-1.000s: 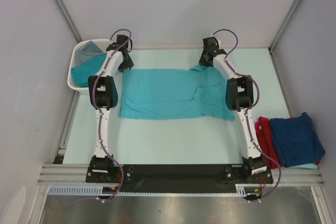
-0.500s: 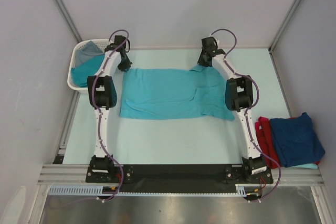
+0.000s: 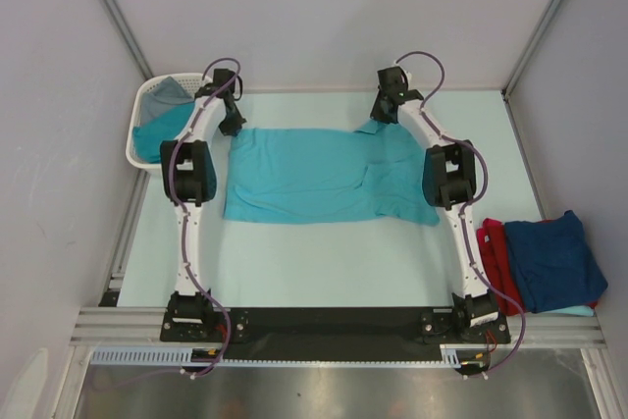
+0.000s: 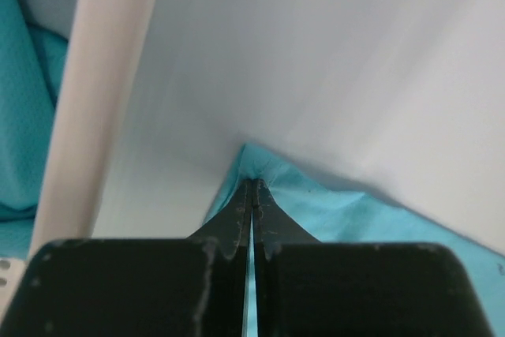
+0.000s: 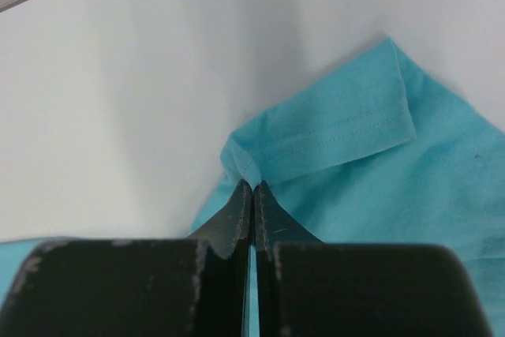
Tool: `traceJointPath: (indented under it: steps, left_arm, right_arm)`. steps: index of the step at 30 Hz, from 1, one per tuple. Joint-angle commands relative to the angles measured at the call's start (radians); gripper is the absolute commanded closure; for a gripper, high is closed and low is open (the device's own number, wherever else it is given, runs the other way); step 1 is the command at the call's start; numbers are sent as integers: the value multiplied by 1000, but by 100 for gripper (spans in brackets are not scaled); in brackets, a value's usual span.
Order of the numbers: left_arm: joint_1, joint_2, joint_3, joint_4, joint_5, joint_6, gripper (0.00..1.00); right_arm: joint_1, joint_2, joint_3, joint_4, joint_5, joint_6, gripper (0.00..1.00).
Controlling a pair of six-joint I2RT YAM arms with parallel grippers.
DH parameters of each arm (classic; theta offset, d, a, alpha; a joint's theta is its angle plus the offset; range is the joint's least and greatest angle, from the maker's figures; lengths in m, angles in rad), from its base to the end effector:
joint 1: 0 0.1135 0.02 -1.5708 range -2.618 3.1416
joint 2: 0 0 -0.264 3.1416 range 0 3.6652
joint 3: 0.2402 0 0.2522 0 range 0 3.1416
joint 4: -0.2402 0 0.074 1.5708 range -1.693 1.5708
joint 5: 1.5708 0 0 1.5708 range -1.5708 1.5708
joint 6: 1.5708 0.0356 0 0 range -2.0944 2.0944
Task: Fold and stack the t-shirts
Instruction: Grap the side of the flattened tshirt furthest away from the robot with both arms
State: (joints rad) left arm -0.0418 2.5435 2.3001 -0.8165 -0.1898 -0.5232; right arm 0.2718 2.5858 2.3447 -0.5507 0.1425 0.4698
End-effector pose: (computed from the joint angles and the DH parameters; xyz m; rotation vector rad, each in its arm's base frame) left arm 0.5435 -0.0160 0.1663 -0.6824 2.5092 0.0484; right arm 0.5535 0.1490 0.1748 0.3020 2.3414 0.1940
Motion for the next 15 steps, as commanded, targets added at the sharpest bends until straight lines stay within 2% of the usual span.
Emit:
traceJointPath:
  steps: [1,15]
  left_arm:
    - [-6,-123,-53,-15,-33,-8,100]
    - [-20,-278,-105,-10,-37,-4,100]
  right_arm:
    - [6,-116,-30,14,19,-13,100]
    - [15,-214,-99,25,43,-26,100]
